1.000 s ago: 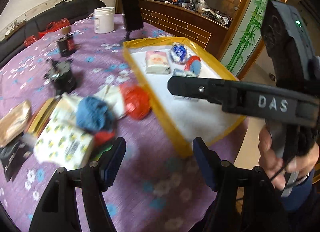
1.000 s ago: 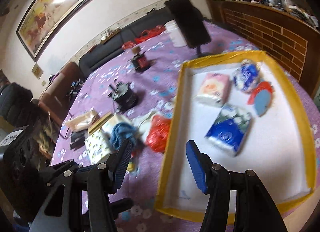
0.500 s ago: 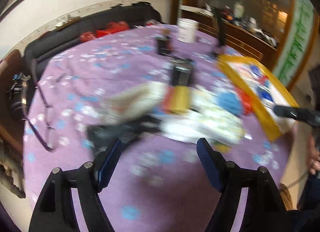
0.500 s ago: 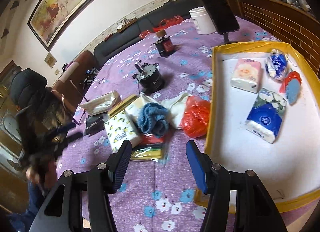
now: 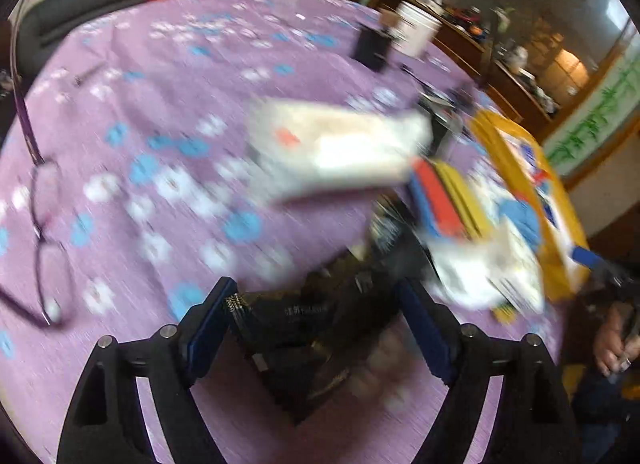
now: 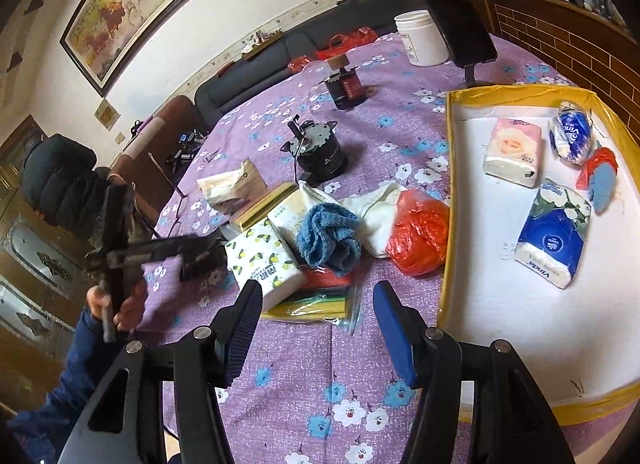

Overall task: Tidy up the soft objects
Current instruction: 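Return the left tool to the pile and grasp the black packet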

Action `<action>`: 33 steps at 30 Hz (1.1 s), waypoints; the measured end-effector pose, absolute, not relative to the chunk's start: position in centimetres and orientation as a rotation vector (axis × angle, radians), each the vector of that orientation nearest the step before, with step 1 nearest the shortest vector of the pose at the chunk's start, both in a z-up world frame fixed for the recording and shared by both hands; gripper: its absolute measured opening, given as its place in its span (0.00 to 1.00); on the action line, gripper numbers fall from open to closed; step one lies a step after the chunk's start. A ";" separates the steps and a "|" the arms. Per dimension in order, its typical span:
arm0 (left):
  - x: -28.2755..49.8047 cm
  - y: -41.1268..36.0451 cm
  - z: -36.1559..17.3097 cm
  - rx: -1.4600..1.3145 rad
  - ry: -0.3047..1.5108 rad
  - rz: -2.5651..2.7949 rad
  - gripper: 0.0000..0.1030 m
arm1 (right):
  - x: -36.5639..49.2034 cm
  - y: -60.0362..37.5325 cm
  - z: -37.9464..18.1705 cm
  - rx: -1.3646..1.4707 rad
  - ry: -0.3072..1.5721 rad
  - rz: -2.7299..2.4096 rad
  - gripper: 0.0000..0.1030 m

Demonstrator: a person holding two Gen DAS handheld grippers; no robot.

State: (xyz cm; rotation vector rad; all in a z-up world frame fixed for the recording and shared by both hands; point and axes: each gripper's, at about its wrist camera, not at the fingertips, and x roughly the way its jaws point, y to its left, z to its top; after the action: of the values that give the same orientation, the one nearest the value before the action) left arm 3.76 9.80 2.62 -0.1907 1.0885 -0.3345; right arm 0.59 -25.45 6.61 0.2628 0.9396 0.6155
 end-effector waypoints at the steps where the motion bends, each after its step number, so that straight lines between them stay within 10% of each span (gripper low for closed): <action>1: 2.9 9.1 2.7 -0.179 1.089 -0.364 0.80 | 0.6 -25.3 6.5 0.260 0.941 0.620 0.61; 17: 1.3 -0.2 2.1 0.188 1.085 -0.220 0.87 | 0.0 -22.8 5.9 0.195 0.945 0.655 0.61; 20: 1.7 -0.4 0.9 0.168 1.099 -0.167 0.75 | -0.2 -22.2 5.6 0.164 0.943 0.659 0.61; 22: 1.1 0.0 1.1 0.127 1.091 -0.165 0.44 | -0.2 -21.6 5.4 0.139 0.943 0.667 0.61; 33: -4.8 -0.3 5.6 0.003 0.878 -0.132 0.43 | 2.2 -17.1 3.0 -0.044 0.975 0.661 0.66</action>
State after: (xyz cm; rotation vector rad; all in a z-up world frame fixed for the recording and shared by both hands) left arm -4.83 -0.34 5.61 0.0027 0.8776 -0.1317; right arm 2.22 -17.07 2.99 -0.0444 0.9747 0.6609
